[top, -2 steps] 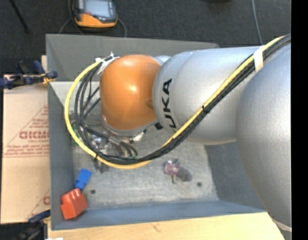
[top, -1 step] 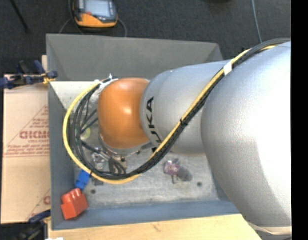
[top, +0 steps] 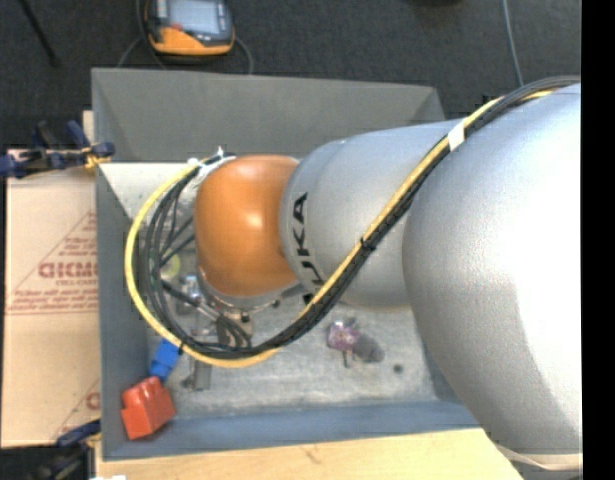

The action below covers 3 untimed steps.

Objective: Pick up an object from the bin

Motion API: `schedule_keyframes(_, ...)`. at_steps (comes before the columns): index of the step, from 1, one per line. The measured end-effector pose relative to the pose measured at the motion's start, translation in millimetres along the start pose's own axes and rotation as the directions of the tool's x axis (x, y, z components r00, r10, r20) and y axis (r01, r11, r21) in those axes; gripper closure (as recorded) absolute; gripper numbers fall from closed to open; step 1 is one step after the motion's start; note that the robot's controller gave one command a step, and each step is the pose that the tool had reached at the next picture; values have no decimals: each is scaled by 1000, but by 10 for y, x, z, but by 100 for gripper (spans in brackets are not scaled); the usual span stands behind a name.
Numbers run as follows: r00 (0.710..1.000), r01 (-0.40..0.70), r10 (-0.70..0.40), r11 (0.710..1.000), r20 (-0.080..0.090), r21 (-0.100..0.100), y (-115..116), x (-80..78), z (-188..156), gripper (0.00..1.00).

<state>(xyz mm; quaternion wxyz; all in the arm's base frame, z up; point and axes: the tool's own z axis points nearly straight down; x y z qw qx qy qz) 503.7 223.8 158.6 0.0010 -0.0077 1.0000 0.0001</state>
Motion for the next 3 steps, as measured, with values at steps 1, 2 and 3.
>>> schedule_keyframes(1,938,347,-347,938,-4,0,111,-137,867,0)
schedule_keyframes(2,939,345,-345,939,1,0,115,-151,843,100)
schedule_keyframes(3,959,282,-282,959,11,-1,-97,-305,-898,100)
